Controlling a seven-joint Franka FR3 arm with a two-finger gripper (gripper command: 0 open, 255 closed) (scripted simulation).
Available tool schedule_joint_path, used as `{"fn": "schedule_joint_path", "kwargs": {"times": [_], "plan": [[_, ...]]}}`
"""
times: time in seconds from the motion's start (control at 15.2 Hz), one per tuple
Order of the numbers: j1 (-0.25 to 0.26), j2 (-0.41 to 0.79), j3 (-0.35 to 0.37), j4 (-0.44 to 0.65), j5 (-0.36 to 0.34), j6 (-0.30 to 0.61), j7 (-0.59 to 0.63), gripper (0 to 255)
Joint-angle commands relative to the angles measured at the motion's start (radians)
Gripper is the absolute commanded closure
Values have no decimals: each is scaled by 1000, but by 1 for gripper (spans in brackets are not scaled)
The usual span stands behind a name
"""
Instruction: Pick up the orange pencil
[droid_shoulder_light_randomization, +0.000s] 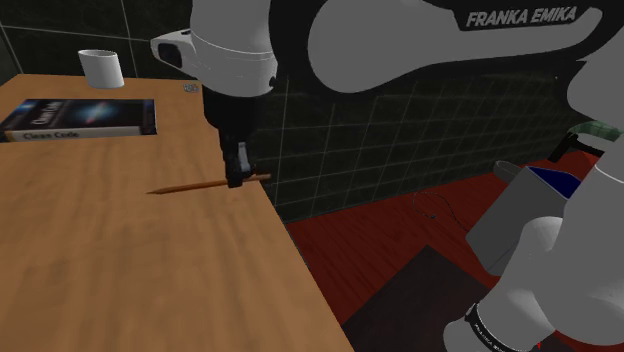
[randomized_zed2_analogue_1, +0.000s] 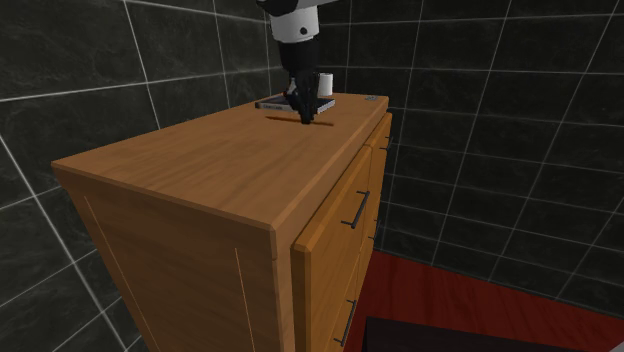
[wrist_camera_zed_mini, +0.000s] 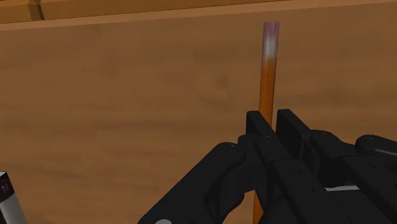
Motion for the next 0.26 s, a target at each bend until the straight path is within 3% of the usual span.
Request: {"fn": "schedule_joint_path", "kwargs": {"times": [0.0,0.2], "plan": [[1,-2,1,26,3,-28,-5,255],[2,0,2,43,2,-43,-8,255]]}}
